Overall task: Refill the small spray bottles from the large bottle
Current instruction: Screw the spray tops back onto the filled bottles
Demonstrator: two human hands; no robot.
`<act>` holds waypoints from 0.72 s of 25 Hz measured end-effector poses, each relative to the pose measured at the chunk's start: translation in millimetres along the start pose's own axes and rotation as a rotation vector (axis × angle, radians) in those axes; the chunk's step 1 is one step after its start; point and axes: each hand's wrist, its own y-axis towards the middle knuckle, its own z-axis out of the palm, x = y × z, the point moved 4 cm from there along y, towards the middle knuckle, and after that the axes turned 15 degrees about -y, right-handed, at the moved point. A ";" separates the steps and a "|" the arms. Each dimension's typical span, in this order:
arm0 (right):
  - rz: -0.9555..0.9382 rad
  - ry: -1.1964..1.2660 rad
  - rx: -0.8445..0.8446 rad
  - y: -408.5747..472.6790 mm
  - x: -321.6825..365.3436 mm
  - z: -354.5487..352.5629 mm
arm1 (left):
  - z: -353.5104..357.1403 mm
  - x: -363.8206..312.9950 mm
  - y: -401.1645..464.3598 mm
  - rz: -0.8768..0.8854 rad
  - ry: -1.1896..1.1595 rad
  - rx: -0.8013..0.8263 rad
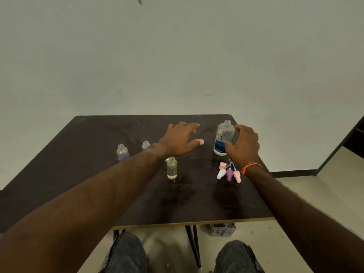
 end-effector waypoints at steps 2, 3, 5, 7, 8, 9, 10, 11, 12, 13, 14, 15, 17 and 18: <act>-0.080 0.006 -0.088 -24.8 18.2 -4.1 | -15.9 13.9 -31.5 0.018 -0.023 -0.090; -0.135 0.016 -0.100 -37.4 28.2 -1.8 | -20.8 21.8 -48.5 0.021 -0.033 -0.130; -0.224 0.059 -0.042 -57.4 46.3 9.8 | -21.9 39.3 -77.3 -0.009 -0.039 -0.168; -0.282 0.119 0.110 -73.9 62.2 26.1 | -14.0 57.1 -99.2 -0.063 -0.020 -0.148; -0.314 0.134 0.188 -81.2 70.2 33.7 | -8.0 66.3 -106.4 -0.085 -0.009 -0.137; -0.341 0.136 0.256 -87.6 76.4 41.6 | -1.6 72.9 -111.4 -0.102 -0.003 -0.128; -0.352 0.136 0.319 -92.8 81.6 49.1 | 5.0 77.3 -114.5 -0.118 -0.006 -0.120; -0.345 0.143 0.373 -97.1 86.8 56.1 | 11.6 79.6 -116.6 -0.121 -0.012 -0.114; -0.328 0.159 0.416 -100.4 91.1 62.8 | 18.1 79.9 -117.9 -0.122 -0.021 -0.106; -0.305 0.183 0.446 -102.5 95.2 68.1 | 23.6 78.9 -118.4 -0.122 -0.034 -0.105; -0.280 0.213 0.459 -103.8 99.0 72.8 | 27.6 77.8 -118.4 -0.125 -0.054 -0.115; -0.255 0.241 0.462 -104.5 102.0 77.3 | 30.3 77.9 -118.6 -0.130 -0.084 -0.132; -0.215 0.292 0.459 -107.1 108.7 82.3 | 31.4 79.7 -121.3 -0.152 -0.154 -0.165; -0.201 0.313 0.457 -109.5 112.2 83.9 | 31.2 82.4 -124.1 -0.159 -0.185 -0.178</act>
